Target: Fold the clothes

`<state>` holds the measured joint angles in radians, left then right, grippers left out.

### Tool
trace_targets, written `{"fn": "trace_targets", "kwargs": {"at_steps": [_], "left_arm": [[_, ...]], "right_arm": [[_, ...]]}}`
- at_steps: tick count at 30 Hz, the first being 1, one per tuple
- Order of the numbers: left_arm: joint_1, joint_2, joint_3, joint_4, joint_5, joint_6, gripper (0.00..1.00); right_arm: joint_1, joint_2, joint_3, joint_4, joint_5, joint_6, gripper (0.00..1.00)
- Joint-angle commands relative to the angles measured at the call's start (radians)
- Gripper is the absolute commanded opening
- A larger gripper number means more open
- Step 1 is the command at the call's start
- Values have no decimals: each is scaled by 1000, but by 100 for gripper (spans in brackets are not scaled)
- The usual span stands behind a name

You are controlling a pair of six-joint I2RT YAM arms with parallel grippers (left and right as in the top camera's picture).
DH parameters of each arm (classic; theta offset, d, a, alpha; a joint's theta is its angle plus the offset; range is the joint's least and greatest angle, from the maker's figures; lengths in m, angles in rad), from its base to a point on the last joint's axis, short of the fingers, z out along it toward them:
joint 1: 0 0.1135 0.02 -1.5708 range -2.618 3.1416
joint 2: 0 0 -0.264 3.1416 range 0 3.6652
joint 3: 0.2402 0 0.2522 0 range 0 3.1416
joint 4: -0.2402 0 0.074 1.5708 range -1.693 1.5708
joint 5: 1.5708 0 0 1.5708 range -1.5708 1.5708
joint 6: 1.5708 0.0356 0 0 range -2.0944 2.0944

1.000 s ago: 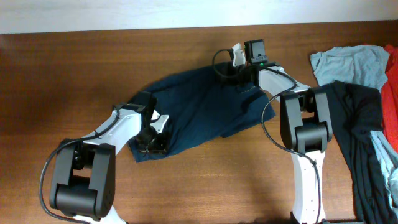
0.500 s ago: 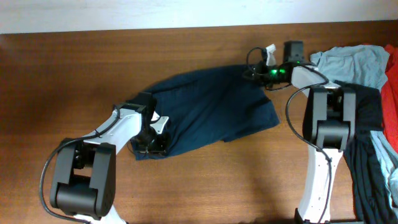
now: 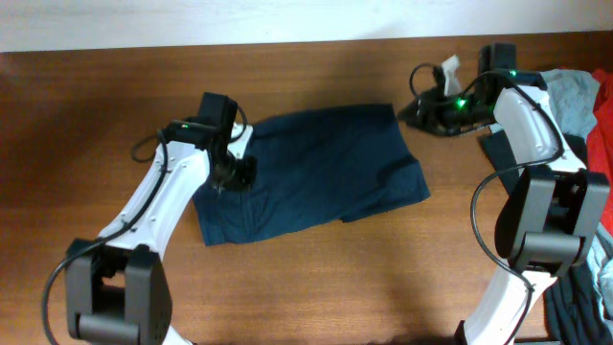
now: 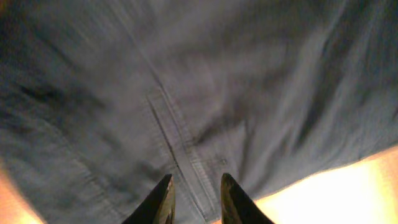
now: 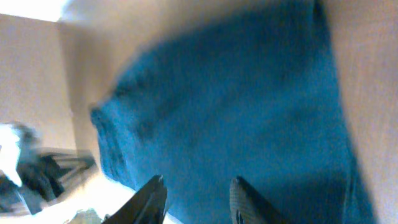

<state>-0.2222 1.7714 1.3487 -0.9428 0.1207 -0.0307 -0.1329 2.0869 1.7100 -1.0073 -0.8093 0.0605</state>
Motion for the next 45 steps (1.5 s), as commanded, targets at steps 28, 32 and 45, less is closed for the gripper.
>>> {"fn": "trace_targets", "kwargs": {"at_steps": [28,32,45], "left_arm": [[256,207,105,26,-157,-2,20],[270,137,156,-65,-160,-68,35],[459,101,-50,-56,212,-121,66]], "right_arm": [[152,-15,-413,129,613,45,32],[150,-79,-393,132,542,46,45],[150,-330,-383,126,539,53,64]]}}
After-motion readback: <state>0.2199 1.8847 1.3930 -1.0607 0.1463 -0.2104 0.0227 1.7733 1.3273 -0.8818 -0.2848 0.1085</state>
